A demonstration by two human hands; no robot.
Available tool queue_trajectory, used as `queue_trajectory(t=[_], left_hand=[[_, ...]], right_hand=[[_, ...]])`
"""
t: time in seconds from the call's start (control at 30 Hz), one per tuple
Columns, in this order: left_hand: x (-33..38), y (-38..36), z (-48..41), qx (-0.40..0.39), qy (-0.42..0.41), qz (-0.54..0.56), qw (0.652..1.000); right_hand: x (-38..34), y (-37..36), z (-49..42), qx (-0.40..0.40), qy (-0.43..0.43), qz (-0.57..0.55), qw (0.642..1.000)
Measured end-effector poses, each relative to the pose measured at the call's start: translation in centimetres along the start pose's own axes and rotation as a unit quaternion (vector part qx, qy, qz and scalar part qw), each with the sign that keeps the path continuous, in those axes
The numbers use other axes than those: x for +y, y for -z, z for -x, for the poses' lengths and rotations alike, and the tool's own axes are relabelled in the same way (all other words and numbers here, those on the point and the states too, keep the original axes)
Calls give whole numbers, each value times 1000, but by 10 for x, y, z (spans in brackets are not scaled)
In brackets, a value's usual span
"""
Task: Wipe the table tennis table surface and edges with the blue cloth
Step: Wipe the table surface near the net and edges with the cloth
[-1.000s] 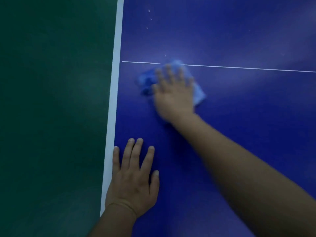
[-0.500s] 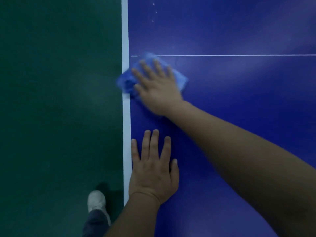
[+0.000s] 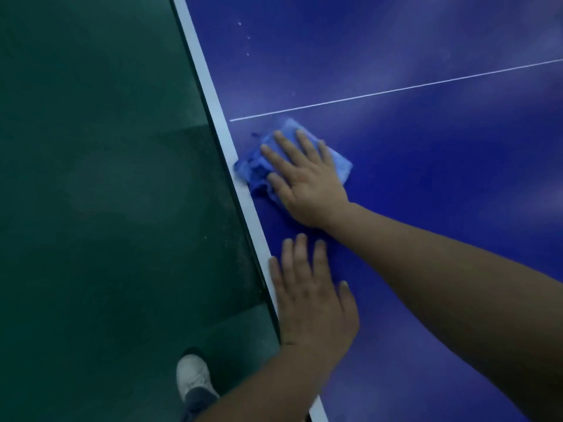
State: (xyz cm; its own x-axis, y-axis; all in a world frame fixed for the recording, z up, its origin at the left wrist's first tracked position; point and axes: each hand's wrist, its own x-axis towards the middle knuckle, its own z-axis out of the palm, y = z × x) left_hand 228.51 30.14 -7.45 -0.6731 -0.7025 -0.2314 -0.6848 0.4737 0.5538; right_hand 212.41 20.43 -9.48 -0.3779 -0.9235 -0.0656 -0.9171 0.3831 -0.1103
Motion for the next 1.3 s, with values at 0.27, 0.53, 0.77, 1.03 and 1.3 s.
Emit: queue_trajectory(t=[0.27, 0.53, 0.77, 1.03, 1.3], left_hand=[[-36, 31, -95, 124, 198, 112, 966], [-34, 17, -99, 129, 195, 58, 970], [-32, 18, -101, 114, 210, 38, 970], [-32, 15, -102, 110, 208, 26, 972], [-32, 18, -104, 99, 216, 33, 971]], right_hand=[[-43, -5, -49, 9, -158, -38, 987], [45, 5, -25, 18, -317, -19, 948], [-34, -2, -103, -9, -133, -23, 991], [65, 13, -81, 15, -314, -25, 949], [-51, -2, -96, -16, 15, -4, 1000]])
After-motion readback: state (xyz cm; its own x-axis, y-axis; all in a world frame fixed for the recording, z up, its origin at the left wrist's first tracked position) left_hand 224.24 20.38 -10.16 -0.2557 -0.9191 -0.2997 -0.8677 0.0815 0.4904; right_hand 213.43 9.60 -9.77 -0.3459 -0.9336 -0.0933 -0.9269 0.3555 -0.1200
